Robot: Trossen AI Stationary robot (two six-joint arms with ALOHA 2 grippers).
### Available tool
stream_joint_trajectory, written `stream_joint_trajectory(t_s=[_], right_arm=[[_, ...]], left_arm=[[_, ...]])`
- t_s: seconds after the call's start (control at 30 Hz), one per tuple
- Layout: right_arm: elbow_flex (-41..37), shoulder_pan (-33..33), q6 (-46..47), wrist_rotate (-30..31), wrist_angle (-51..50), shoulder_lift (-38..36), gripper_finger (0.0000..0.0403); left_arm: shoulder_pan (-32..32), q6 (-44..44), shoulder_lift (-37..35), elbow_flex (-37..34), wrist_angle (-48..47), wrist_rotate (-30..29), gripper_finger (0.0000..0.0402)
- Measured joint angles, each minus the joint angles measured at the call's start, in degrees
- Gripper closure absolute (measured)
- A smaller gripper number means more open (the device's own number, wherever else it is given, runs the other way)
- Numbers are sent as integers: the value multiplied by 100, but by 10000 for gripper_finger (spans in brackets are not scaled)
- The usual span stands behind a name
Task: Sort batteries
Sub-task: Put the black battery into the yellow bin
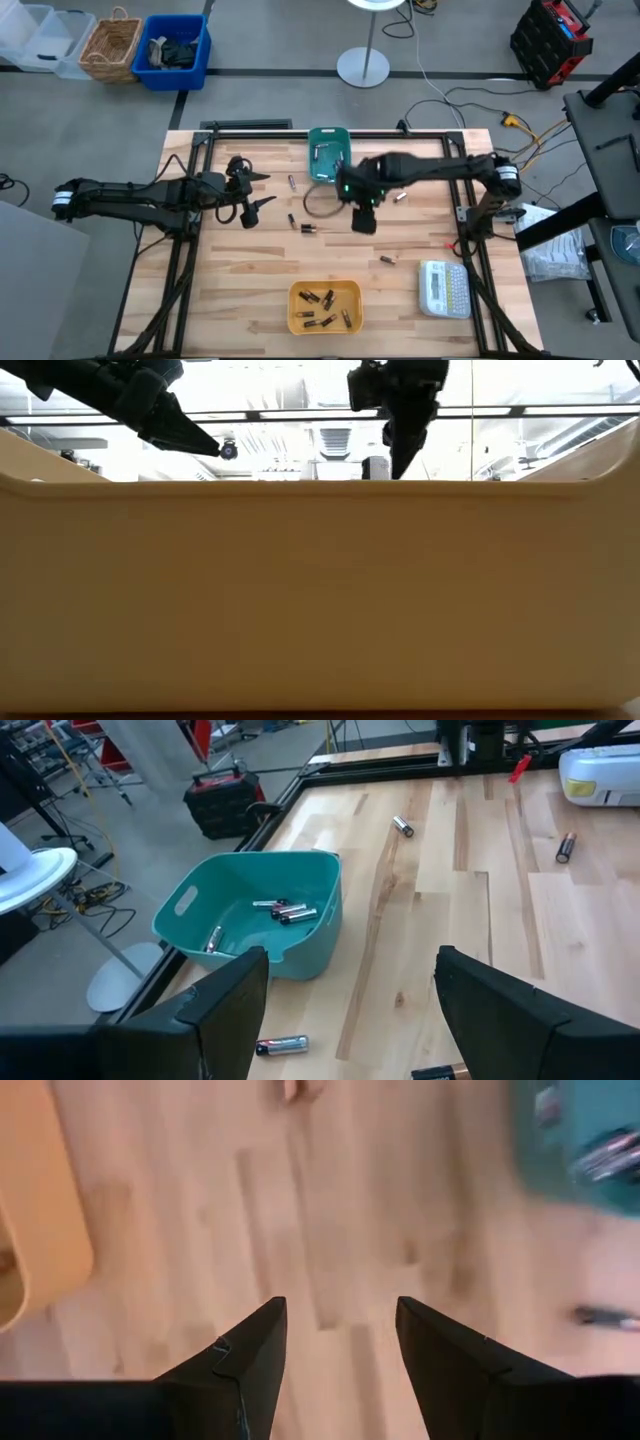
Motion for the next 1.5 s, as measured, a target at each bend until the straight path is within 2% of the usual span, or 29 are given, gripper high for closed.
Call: stream_joint_trajectory(t_s=[0.4,0.63,0.8,1.13,1.5], right_arm=[[-1198,1285,1244,13,193,0,222],[-1985,1778,2193,122,253,0,225],[-2405,1975,2741,214,453,4,209],[-3160,2218,2979,302,1452,4,177],[-3764,2218,3250,298,2146,-22,173]], left_arm=[[0,-40,0,0,-63,0,138],[2,-31,0,0,-61,0,138],[2,190,-1,0,-37,-2,138],[2,431,-1,0,179,-7,138],[2,441,0,0,217,-9,138]])
